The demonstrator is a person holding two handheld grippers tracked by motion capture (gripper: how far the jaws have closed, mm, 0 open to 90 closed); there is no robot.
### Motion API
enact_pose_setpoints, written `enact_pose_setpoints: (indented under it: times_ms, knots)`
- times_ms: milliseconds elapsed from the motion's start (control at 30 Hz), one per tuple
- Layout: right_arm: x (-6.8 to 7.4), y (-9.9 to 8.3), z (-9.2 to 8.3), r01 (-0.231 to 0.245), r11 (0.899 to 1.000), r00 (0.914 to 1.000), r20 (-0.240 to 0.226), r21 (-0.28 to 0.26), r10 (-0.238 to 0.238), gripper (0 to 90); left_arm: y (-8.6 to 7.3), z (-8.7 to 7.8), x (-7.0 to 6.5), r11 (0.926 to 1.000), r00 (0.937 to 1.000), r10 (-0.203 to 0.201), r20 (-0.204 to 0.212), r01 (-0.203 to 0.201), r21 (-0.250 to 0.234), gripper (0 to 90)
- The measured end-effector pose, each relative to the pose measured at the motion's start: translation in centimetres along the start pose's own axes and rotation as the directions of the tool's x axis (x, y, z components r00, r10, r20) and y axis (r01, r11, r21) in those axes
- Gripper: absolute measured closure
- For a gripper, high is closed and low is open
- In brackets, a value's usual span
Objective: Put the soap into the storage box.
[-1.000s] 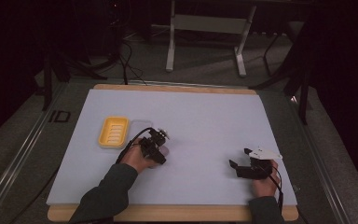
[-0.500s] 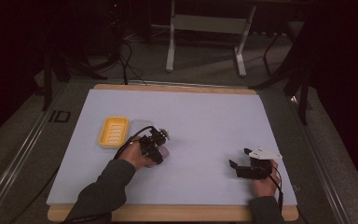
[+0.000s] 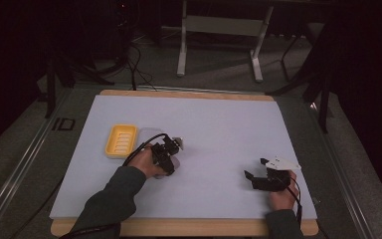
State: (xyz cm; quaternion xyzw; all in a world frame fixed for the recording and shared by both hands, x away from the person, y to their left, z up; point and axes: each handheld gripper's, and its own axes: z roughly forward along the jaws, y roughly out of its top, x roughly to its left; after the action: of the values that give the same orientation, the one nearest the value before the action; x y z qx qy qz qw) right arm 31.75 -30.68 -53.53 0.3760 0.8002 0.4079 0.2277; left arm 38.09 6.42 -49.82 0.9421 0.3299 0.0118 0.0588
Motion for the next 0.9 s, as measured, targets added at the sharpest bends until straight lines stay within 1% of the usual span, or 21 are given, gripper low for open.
enact_pose_setpoints:
  times_ms: [100,400,600,833,900]
  knots:
    - [0.01,0.0,0.0,0.001,1.0,1.0,0.0,0.001,-0.001,16.9,0.13,0.02,0.06,1.0,1.0,-0.008,0.004,0.008,0.001,47.5]
    - [0.03,0.0,0.02,0.003,1.0,1.0,0.001,0.0,-0.003,16.9,0.48,0.05,-0.22,0.9998,0.9998,0.006,-0.017,-0.006,0.021,48.8]
    - [0.03,0.0,0.01,0.002,1.0,1.0,0.0,0.0,-0.002,16.9,0.66,0.0,-0.45,0.9991,0.9993,0.028,-0.024,-0.027,0.033,49.6]
    - [0.04,0.0,0.01,0.002,1.0,1.0,-0.001,0.001,-0.002,16.9,0.75,-0.02,-0.58,0.9978,0.9985,0.054,-0.008,-0.054,0.04,49.7]
    - [0.04,0.0,0.01,0.003,1.0,1.0,-0.001,0.001,-0.003,16.9,0.75,-0.06,-0.61,0.9972,0.9981,0.061,-0.011,-0.061,0.044,49.7]
